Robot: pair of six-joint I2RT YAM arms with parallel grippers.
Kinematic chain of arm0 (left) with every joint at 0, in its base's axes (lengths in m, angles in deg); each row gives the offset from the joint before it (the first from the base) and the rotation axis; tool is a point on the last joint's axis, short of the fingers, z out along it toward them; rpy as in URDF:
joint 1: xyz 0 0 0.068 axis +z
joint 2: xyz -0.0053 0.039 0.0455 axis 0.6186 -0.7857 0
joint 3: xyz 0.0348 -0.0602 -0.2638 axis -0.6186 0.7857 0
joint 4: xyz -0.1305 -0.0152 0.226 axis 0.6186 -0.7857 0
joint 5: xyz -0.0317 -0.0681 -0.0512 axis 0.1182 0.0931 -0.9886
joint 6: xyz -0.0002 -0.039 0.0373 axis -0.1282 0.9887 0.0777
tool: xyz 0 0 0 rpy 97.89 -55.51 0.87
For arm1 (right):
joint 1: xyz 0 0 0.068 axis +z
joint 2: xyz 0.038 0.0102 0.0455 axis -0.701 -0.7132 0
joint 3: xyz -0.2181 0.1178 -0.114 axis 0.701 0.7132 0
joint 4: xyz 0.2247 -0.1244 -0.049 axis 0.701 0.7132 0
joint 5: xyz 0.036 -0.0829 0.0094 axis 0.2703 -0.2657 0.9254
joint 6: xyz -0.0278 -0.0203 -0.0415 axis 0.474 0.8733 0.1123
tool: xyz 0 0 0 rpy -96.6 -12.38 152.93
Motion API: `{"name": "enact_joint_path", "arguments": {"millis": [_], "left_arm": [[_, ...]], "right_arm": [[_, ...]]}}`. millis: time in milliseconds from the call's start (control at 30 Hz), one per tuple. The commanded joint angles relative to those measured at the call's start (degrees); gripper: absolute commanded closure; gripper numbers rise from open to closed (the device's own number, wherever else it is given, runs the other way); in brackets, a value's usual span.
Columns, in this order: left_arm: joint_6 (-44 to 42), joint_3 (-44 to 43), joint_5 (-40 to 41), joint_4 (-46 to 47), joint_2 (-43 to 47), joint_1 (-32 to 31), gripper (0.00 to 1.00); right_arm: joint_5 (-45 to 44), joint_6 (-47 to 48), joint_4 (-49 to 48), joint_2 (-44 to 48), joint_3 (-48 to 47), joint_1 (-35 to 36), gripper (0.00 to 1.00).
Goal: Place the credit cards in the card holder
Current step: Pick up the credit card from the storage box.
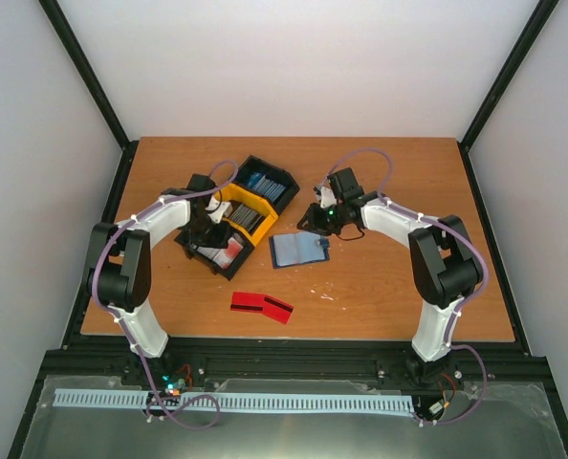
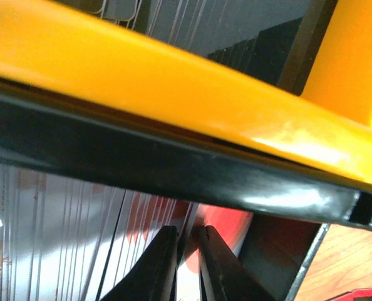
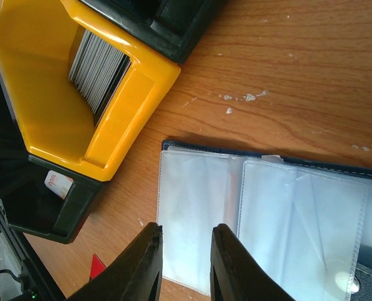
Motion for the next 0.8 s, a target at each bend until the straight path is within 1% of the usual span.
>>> {"name": "enact_joint_path", "arguments": {"millis": [0, 100, 333, 567, 767], "left_arm": [[-0.8, -2.5, -2.9, -2.7, 0.2, -0.2, 0.88], [-1.1, -2.8, -4.7, -4.0, 0.6, -0.2, 0.91], [-0.6, -4.1, -9.1, -8.0, 1.4, -0.2, 0.91], [-0.6, -3.0, -11.6, -8.4, 1.2, -0.2, 0.9], [-0.6, -2.5, -11.2, -7.7, -0.1, -0.2, 0.82]], "right_arm": [[0.3, -0.5, -0.8, -1.3, 0.7, -0.3, 0.77], [0.3, -0.5, -0.9, -1.4, 0.6, -0.3, 0.77], [0.5, -0.6, -1.0, -1.7, 0.6, -0.3, 0.77], [0.7, -0.5, -1.0, -1.9, 0.3, -0.3, 0.78], [0.7, -0.4, -0.9, -1.8, 0.4, -0.3, 0.78]]}}
